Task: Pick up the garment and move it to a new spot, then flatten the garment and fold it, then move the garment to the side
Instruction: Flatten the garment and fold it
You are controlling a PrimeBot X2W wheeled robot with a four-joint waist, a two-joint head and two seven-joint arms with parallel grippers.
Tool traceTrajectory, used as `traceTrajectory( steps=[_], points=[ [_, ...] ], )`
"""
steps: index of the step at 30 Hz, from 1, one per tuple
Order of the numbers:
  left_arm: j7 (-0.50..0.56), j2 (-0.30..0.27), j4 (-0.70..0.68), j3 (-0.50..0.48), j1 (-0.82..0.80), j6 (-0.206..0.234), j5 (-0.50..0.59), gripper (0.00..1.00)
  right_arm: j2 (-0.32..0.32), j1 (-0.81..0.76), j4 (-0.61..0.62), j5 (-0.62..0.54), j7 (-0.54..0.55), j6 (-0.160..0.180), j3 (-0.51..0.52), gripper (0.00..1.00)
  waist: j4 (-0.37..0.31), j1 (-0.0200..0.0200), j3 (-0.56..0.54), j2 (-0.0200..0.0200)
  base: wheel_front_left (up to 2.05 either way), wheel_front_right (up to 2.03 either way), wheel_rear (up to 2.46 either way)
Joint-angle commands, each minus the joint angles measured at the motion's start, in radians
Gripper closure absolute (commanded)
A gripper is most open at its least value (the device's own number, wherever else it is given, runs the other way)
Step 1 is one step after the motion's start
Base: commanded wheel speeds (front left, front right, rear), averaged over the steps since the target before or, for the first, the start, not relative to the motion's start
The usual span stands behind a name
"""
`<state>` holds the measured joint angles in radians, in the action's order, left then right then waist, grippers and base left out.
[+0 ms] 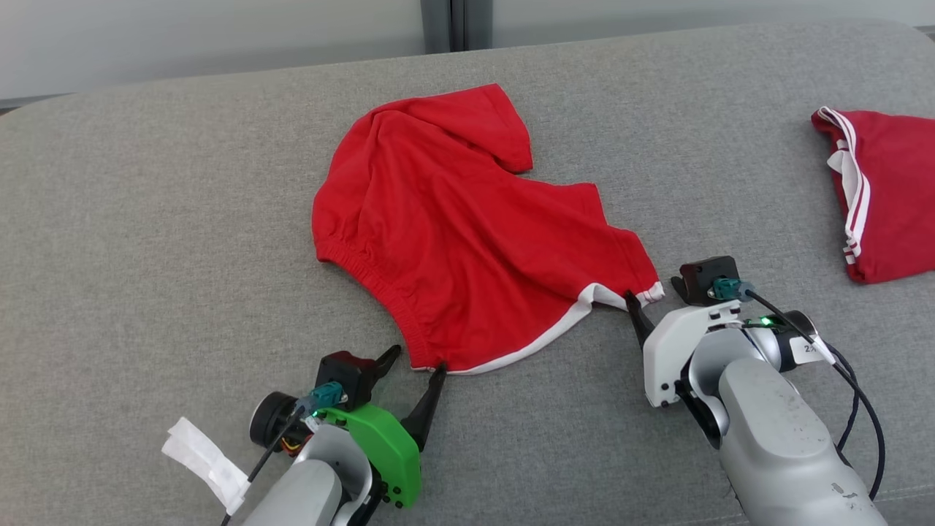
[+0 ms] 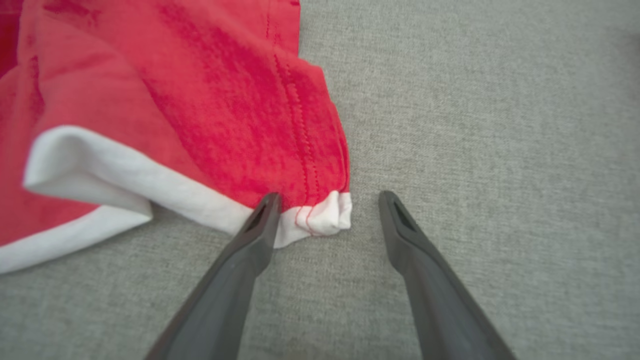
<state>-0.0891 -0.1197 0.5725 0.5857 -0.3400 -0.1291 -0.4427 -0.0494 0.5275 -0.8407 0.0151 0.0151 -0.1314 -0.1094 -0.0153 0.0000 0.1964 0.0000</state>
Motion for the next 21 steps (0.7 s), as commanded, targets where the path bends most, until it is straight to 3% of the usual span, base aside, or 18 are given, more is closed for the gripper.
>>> traceTrajectory(
  steps=[1,3,4,6,7,15,21],
  points=[
    [0.001,-0.01,-0.006,0.004,-0.021,-0.002,-0.007,0.0,-0.002,0.008,-0.012,0.007,-0.004,0.002,-0.003,0.0,-0.002,0.0,0.003,0.0,0.0,0.0,0.0],
    [0.007,-0.014,-0.014,0.024,-0.025,-0.002,-0.014,0.03,-0.002,0.011,-0.016,0.01,-0.005,0.002,-0.007,0.0,-0.004,0.0,0.006,0.0,0.0,0.0,0.0],
    [0.009,-0.018,-0.016,0.028,-0.029,-0.002,-0.018,0.27,-0.002,0.012,-0.019,0.012,-0.006,0.002,-0.009,0.14,-0.005,0.0,0.007,0.0,0.0,0.0,0.0],
    [0.013,-0.023,-0.024,0.048,-0.032,-0.002,-0.03,0.86,-0.002,0.015,-0.025,0.022,-0.009,0.002,-0.018,0.86,-0.008,0.0,0.007,0.0,0.0,0.0,0.0],
    [0.006,-0.024,-0.03,0.051,-0.036,-0.002,-0.037,1.0,-0.002,0.016,-0.03,0.037,-0.007,0.002,-0.029,1.0,-0.008,0.0,0.006,0.0,0.0,0.0,0.0],
    [0.023,-0.081,-0.084,0.071,-0.022,-0.002,-0.107,1.0,-0.002,0.033,0.025,0.214,-0.056,0.002,-0.055,1.0,-0.022,0.0,-0.023,0.0,0.0,0.0,0.0],
    [0.097,-0.209,-0.352,-0.006,0.062,-0.001,-0.262,1.0,-0.047,0.002,0.246,0.364,-0.03,0.002,-0.021,1.0,-0.041,0.0,-0.074,0.0,0.0,0.0,0.0]
  ],
)
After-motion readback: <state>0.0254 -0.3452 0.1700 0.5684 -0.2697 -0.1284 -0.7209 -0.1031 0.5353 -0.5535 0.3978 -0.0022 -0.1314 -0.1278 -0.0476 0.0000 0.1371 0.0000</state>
